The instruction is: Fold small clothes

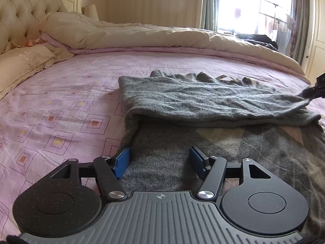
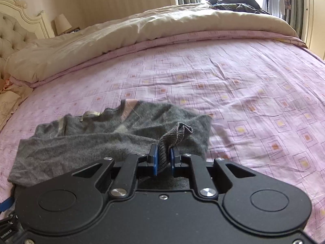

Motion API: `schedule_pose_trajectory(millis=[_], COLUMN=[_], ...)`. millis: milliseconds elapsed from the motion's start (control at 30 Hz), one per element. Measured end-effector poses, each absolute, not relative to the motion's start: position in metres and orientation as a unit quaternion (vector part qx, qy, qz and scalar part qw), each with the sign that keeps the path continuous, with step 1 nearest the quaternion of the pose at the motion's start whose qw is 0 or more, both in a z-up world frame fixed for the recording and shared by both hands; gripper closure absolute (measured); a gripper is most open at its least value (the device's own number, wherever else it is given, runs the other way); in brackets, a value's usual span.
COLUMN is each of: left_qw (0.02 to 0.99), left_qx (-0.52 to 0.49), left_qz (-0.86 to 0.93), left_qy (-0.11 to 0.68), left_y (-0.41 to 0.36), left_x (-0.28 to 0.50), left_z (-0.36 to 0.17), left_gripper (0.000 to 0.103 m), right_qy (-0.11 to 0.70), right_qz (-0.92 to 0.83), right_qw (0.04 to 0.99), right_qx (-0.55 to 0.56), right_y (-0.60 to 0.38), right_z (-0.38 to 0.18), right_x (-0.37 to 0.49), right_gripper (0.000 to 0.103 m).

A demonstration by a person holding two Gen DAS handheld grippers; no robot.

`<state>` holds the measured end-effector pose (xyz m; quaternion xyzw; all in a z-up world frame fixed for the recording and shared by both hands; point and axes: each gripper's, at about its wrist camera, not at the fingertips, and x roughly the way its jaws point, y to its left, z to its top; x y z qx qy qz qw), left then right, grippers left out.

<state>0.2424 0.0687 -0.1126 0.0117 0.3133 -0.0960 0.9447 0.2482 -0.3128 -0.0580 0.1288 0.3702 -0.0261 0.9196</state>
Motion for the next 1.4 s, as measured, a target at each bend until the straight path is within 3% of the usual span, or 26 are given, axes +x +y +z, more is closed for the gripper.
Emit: schedule_pose_trajectory(millis=[133, 400, 667, 767, 833, 933, 1100, 1233, 1400], left_qw=[0.935, 0.953, 0.925, 0.926, 0.927, 0.929, 0.929, 0.921, 0.912], left_qx=[-0.03, -0.033, 0.039, 0.016, 0.002, 0.008, -0.004, -0.038, -0.085], left_qz=[-0.13, -0.128, -0.049, -0.052, -0.052, -0.053, -0.052, -0.066, -0.068], left_qy=[0.33, 0.274, 0.375, 0.372, 0.372, 0.366, 0.366, 0.382, 0.395], left_y=[0.083, 0.071, 0.057, 0.088, 0.098, 0.099, 0.099, 0.109, 0.127], left_x=[0.243, 0.279, 0.346, 0.344, 0.34, 0.335, 0.337, 0.342, 0.364], left_z=[-0.093, -0.039, -0.091, -0.106, -0.107, -0.11, -0.107, -0.1, -0.091], left_gripper=[0.041, 0.041, 0.046, 0.037, 0.037, 0.036, 0.036, 0.036, 0.036], right_qy=[0.369, 0.365, 0.369, 0.378, 0.383, 0.374, 0.326, 0.33, 0.342], right_qz=[-0.021, -0.018, -0.02, -0.038, -0.048, -0.065, -0.063, -0.054, -0.072], right_qw=[0.92, 0.923, 0.925, 0.92, 0.918, 0.92, 0.94, 0.938, 0.927], right_qx=[0.128, 0.122, 0.094, 0.09, 0.093, 0.102, 0.073, 0.087, 0.133], right_y=[-0.313, -0.309, -0.308, -0.316, -0.321, -0.326, -0.314, -0.312, -0.33], right_z=[-0.066, -0.07, -0.072, -0.079, -0.084, -0.082, -0.06, -0.059, -0.074], right_x=[0.244, 0.242, 0.24, 0.236, 0.233, 0.228, 0.229, 0.252, 0.27], right_gripper=[0.083, 0.081, 0.074, 0.074, 0.073, 0.062, 0.059, 0.045, 0.043])
